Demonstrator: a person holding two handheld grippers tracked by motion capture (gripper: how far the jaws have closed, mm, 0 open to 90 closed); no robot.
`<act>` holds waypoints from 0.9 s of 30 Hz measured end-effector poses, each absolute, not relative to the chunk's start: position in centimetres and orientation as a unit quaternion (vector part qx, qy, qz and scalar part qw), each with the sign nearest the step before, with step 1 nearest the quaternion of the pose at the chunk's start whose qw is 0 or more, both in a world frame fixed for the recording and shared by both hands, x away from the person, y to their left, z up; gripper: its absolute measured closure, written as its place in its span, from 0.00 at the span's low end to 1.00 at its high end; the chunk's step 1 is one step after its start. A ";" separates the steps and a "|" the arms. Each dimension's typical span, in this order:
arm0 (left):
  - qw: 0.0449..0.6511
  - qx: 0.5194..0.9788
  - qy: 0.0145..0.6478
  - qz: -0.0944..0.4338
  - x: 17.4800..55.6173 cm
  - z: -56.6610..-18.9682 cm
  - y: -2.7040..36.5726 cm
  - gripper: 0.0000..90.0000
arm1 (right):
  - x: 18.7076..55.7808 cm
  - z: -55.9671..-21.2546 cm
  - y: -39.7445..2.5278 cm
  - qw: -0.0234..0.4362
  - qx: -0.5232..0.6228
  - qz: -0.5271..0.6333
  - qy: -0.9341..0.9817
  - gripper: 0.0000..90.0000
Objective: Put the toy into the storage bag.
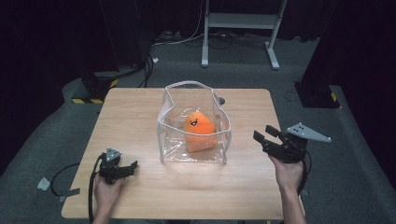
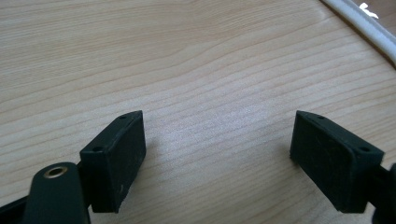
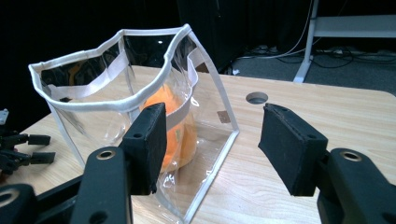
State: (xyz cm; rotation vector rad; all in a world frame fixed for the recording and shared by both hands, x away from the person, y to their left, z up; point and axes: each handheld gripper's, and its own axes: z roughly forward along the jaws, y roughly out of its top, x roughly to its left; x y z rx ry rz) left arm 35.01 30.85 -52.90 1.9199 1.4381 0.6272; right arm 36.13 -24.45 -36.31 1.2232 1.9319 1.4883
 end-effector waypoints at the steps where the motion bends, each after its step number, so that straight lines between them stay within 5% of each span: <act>1: 0.325 0.733 0.548 0.240 35.0 -52.9 30.9 0.20 | 36.1 -36.4 -24.5 0.205 0.439 0.533 0.694 0.46; 27: 0.325 0.733 0.548 0.239 35.0 -52.9 30.9 0.20 | 35.6 -38.9 -25.4 0.205 0.458 0.513 0.696 0.45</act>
